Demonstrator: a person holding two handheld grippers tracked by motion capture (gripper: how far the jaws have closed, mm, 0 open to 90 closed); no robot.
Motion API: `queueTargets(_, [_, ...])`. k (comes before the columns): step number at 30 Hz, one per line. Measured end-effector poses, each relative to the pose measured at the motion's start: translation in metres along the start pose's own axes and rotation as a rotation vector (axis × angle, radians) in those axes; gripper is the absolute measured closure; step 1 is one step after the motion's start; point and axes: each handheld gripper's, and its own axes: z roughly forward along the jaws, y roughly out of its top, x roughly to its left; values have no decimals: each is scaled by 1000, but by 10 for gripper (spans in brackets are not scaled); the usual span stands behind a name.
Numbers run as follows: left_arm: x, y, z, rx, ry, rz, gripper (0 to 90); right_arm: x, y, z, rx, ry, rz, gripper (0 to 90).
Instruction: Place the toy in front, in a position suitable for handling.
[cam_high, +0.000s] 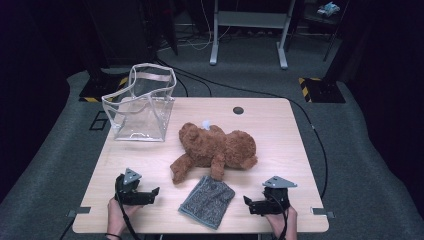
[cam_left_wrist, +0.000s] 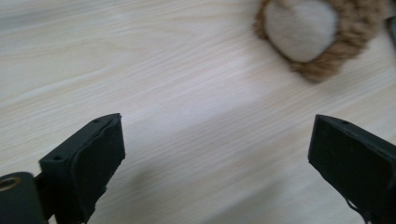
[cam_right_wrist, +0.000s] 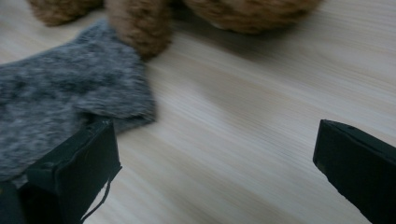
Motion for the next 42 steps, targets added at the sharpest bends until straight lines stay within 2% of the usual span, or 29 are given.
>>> queueTargets(3, [4,-1,4,14,18,-5,0,20,7,7,9,35,-48,0])
queueTargets(4, [6,-3,7,11,36,-7,0,26,9,10,7,53,-62,0])
queueTargets(5, [6,-3,7,11,36,-7,0,26,9,10,7,53,-62,0])
queueTargets(6, [7,-3,9,21,41,3,0,37,14,16,18,67,-102,0])
queueTargets(7, [7,-4,10,30,40,0,0,40,16,18,22,71,-109,0])
queueTargets(8, [7,-5,11,13,55,5,0,43,18,21,25,77,-120,0])
queueTargets(10, [7,-4,11,27,56,7,0,52,23,27,22,101,-136,0])
queueTargets(13, [7,-4,11,22,58,8,0,67,29,37,28,129,-173,0])
queueTargets(17, [9,-4,12,24,52,14,0,84,31,49,55,162,-224,19])
queueTargets(18, [9,-4,12,24,52,14,0,84,31,49,55,162,-224,19])
queueTargets(19, [9,-4,12,26,49,16,0,90,31,55,71,168,-241,56])
queueTargets(21, [9,-4,12,24,51,15,0,92,30,61,101,181,-254,105])
queueTargets(22, [9,-4,12,26,50,16,0,93,30,64,108,175,-277,145])
queueTargets(23, [9,-4,12,26,49,18,0,93,29,67,117,172,-279,157])
queueTargets(25, [9,-4,12,26,50,17,0,93,27,71,133,179,-299,248])
queueTargets(30, [8,-4,12,19,53,16,0,91,24,74,155,168,-285,353])
queueTargets(34, [8,-4,12,17,56,17,2,90,23,74,143,154,-277,458])
queueTargets(35, [8,-4,12,17,56,17,4,90,23,74,143,154,-277,458])
queueTargets(36, [8,-4,12,16,57,17,4,88,23,73,137,147,-271,530])
queueTargets(38, [8,-4,11,20,56,18,7,88,23,73,129,145,-261,555])
queueTargets(42, [8,-4,11,12,62,15,21,85,19,72,103,139,-238,670])
